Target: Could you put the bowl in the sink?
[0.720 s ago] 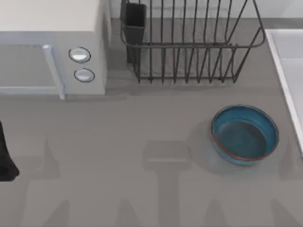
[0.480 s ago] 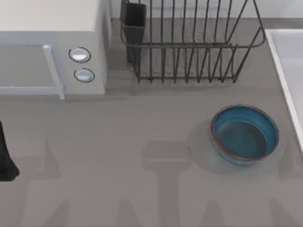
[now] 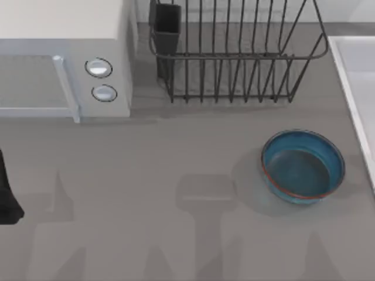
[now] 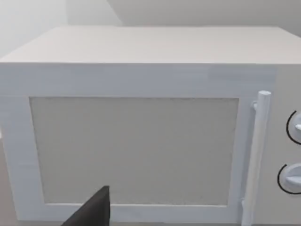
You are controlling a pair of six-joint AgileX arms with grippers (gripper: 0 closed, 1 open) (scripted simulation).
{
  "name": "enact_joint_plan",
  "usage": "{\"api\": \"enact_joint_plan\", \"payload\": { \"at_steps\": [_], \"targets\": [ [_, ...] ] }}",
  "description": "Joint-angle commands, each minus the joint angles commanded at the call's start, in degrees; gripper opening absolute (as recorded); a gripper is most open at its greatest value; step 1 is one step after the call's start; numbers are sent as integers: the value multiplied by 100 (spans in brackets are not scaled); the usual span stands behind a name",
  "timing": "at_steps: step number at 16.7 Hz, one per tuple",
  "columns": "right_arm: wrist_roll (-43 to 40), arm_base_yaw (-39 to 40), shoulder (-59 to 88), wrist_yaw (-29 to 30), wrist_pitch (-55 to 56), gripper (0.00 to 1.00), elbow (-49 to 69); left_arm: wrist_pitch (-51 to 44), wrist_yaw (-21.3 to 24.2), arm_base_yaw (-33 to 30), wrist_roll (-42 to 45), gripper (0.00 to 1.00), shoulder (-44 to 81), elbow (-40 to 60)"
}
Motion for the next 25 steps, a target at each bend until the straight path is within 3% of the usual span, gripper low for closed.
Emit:
{"api": "enact_joint_plan", "payload": {
  "at_steps": [7,14,18,25],
  "targets": [
    [483,462,4202,11,-2636,100,3114,0,0,0,0,100,0,0],
    [840,806,6939,2,-4450,100,5455,0,0,0,0,100,0,0],
    [912,877,7466,-2,-4794,100,5957,0,0,0,0,100,0,0],
    [899,861,7515,-2,-4557,100,5742,0,0,0,0,100,0,0]
  ]
}}
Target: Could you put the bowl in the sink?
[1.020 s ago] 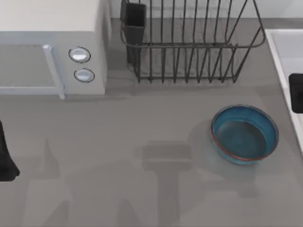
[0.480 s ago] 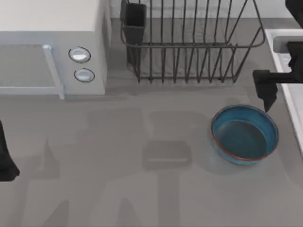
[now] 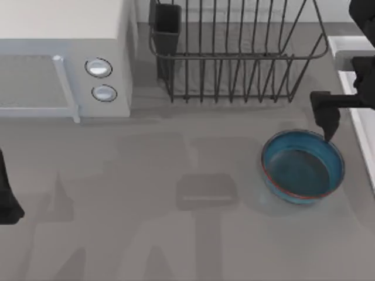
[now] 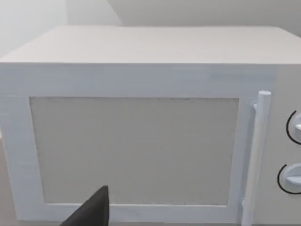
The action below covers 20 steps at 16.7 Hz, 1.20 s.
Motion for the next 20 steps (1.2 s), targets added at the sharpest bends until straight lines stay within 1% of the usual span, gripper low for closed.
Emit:
{"api": "enact_joint_plan", "payload": {
  "at_steps": [7,12,20],
  "targets": [
    [33,28,490,3,1741,100,-1185,0,0,0,0,100,0,0],
    [38,33,554,3,1899,100,-1319,0,0,0,0,100,0,0],
    [38,33,554,3,1899,40,-1319,0,0,0,0,100,0,0]
  ]
}}
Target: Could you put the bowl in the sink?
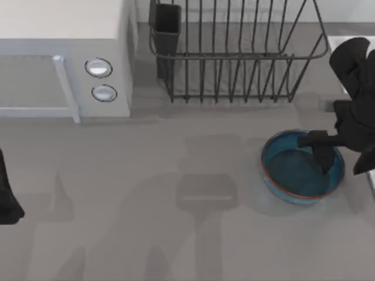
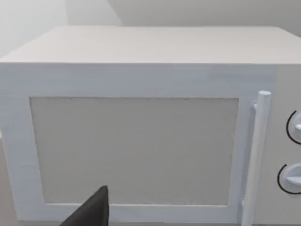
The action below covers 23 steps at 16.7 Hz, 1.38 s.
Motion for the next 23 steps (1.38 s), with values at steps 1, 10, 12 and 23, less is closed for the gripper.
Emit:
{"api": "enact_joint_plan", "payload": {
  "at_steps": [1,10,12,23],
  "targets": [
    [0,0,0,0,0,32,0,0,0,0,0,100,0,0],
    [0,0,0,0,0,0,0,0,0,0,0,100,0,0],
    [0,0,0,0,0,0,0,0,0,0,0,100,0,0],
    [-12,-20,-292,1,-2064,0,1649,0,0,0,0,100,0,0]
  ]
}}
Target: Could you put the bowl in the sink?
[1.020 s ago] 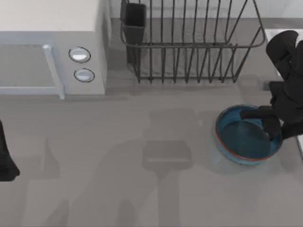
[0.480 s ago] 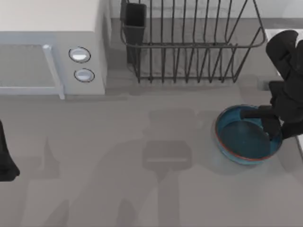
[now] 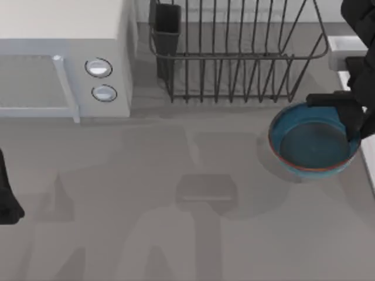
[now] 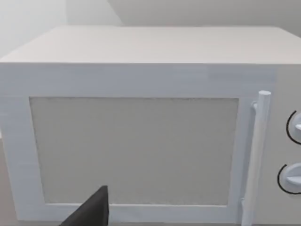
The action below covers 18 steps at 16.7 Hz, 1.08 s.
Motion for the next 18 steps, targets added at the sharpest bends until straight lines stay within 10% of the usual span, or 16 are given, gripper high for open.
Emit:
{"api": "enact_joint_plan", "payload": {
  "at_steps": [11,18],
  "targets": [
    [-19,2,-292,-5,-1198,0,1020,0,0,0,0,100,0,0],
    [-211,-414,-572,-662,458,0,32,0,0,0,0,100,0,0]
  ]
}}
